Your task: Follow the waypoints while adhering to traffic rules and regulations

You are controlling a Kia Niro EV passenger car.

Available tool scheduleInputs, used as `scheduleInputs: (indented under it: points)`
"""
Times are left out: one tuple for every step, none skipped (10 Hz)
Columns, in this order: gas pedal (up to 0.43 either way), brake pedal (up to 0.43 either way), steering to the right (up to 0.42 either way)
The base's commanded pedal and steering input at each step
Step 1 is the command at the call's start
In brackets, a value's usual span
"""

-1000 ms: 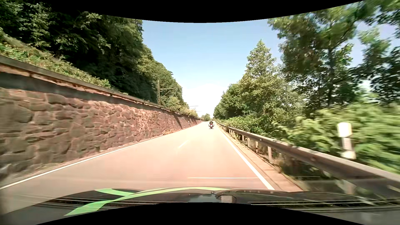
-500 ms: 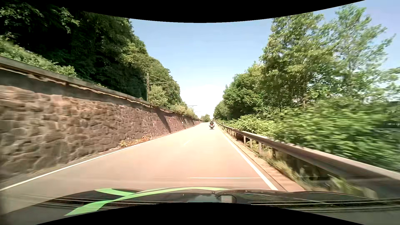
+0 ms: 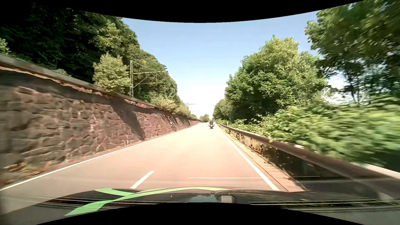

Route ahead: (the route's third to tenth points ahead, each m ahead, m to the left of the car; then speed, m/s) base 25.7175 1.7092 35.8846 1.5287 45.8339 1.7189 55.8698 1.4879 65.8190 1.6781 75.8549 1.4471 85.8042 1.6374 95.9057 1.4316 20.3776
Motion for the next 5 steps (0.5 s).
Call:
scheduleInputs:
  points:
    - [0.130,0.000,0.000]
    - [0.138,0.000,-0.001]
    - [0.150,0.000,-0.001]
    - [0.169,0.000,-0.001]
    - [0.177,0.000,-0.001]
